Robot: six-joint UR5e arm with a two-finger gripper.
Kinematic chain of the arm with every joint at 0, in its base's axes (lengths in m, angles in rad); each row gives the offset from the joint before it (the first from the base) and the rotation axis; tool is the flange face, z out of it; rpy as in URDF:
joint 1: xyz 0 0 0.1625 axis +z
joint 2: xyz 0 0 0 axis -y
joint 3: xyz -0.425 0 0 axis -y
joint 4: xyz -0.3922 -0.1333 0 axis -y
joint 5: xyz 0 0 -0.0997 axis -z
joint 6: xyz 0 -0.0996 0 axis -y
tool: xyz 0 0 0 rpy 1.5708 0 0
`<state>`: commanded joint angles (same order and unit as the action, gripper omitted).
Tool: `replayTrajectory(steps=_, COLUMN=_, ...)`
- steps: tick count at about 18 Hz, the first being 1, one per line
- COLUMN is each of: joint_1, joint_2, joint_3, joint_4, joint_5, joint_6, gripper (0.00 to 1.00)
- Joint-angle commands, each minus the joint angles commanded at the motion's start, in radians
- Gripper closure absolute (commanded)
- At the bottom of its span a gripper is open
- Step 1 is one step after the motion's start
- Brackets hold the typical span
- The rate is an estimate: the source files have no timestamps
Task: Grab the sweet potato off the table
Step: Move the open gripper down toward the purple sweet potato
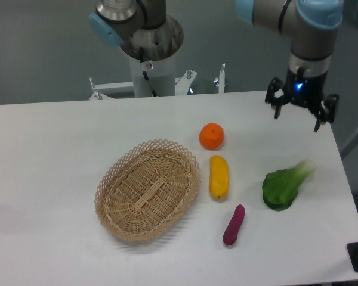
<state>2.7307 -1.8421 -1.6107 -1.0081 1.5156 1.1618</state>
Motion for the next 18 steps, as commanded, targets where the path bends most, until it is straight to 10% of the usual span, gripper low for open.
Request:
replayTrajectory(steps=6, joint_1=-0.109, joint_2=-0.129, joint_3=0.018, joint_4=0.11, joint_5=-0.003, joint_6=-0.221, gripper=0.0)
replayTrajectory(steps=18, joint_1=-0.196, joint_2=-0.319, joint_3=0.012, joint_4=0.285, joint_5=0.002, joint_6=-0.217, gripper=0.0)
